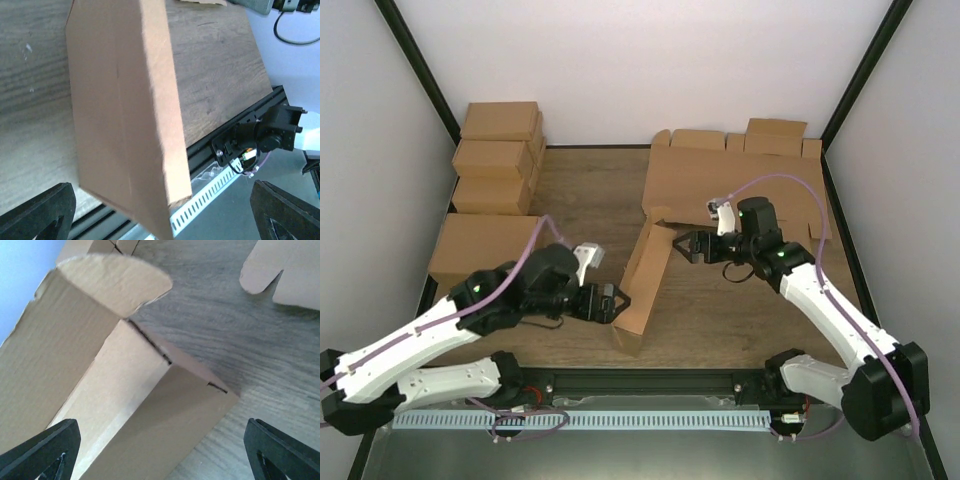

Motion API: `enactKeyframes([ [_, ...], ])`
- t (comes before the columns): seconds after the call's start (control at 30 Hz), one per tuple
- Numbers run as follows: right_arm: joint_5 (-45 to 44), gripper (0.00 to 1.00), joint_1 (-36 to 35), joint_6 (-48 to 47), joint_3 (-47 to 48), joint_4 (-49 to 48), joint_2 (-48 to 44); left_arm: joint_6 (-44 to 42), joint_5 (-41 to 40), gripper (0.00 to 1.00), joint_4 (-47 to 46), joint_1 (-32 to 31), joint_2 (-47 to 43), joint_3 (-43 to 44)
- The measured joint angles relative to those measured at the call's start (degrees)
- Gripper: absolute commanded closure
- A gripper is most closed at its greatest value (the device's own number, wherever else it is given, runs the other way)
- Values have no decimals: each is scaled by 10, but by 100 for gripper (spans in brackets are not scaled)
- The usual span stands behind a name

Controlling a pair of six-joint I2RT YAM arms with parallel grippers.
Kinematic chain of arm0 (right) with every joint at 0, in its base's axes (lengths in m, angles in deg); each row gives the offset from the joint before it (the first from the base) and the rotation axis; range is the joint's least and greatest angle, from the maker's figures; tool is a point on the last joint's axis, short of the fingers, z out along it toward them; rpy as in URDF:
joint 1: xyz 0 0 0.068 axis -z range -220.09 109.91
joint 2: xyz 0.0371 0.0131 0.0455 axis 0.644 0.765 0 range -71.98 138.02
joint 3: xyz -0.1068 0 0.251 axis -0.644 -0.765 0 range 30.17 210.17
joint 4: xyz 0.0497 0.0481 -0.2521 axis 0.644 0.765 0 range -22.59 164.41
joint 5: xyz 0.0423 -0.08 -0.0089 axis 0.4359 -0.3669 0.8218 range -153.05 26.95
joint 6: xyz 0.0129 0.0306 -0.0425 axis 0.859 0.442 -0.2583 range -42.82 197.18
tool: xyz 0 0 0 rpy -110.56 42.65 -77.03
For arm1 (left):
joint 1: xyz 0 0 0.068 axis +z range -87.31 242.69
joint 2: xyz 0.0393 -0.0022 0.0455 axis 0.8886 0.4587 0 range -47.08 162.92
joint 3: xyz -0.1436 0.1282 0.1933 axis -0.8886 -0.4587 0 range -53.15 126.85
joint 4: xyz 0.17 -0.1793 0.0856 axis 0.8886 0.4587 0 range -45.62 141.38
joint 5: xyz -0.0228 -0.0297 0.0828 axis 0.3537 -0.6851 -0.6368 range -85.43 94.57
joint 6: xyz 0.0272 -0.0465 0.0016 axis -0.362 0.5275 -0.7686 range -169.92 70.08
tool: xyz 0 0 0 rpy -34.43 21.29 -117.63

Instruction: Fold the paper box

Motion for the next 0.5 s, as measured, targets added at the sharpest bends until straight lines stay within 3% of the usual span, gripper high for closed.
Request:
enactKeyframes([
  [0.3,88,9,54,-3,0,-78,56,165,6,34,-13,-27,-175,-139],
  [0.43,107,9,56,7,0,-114,72,199,35,52,-31,-28,-245,-167],
  [0.5,109,9,56,8,0,-127,78,203,72,66,-60,-28,-270,-195],
])
